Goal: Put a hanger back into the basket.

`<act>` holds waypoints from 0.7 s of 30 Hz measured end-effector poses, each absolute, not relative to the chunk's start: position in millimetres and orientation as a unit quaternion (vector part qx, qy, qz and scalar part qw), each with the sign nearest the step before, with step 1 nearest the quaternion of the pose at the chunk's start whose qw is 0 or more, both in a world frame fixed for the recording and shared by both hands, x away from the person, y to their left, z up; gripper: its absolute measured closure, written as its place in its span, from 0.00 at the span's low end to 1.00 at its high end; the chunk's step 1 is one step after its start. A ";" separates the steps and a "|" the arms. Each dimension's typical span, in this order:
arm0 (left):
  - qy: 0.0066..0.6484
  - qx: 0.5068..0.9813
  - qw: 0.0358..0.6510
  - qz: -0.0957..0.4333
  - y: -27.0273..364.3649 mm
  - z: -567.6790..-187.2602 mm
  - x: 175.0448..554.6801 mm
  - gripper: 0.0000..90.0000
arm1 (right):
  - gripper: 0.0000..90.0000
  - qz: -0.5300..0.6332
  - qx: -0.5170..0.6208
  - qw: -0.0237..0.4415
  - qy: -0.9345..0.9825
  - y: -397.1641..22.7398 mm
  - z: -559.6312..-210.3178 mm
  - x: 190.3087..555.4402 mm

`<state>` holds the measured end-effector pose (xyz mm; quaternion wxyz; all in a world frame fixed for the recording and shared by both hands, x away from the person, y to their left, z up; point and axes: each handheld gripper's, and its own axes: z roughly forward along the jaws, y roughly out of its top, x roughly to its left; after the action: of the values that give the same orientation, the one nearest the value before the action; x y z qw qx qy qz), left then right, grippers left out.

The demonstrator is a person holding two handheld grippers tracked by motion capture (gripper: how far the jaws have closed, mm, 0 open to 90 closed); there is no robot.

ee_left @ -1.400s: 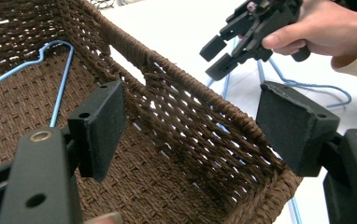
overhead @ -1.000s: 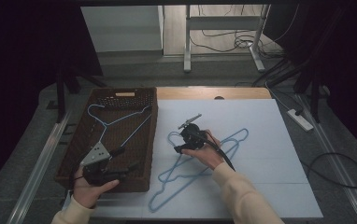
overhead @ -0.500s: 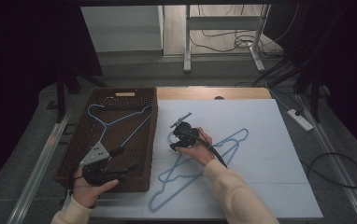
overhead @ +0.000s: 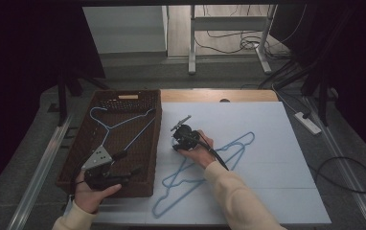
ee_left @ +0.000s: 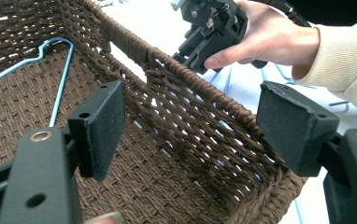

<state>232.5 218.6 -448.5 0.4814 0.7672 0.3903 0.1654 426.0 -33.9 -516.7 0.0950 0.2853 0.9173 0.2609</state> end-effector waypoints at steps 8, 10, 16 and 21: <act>0.391 0.766 0.482 0.166 218.8 -448.3 232.3 0.28 | 0.96 0.264 0.307 0.085 0.910 -32.7 -516.2 427.2; 0.391 0.767 0.482 0.166 218.7 -448.1 232.3 0.28 | 0.96 0.270 0.310 0.083 0.908 -34.8 -514.6 426.7; 0.389 0.767 0.482 0.166 217.8 -447.6 232.0 0.28 | 0.96 0.303 0.317 0.085 0.895 -46.8 -500.3 423.2; 0.387 0.769 0.481 0.166 214.5 -446.7 231.6 0.28 | 0.96 0.330 0.317 0.092 0.884 -58.8 -486.1 414.9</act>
<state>231.6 214.5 -446.7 0.4812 0.7689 0.3868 0.1662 414.9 -58.8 -486.1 0.0918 0.3174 0.8844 0.3297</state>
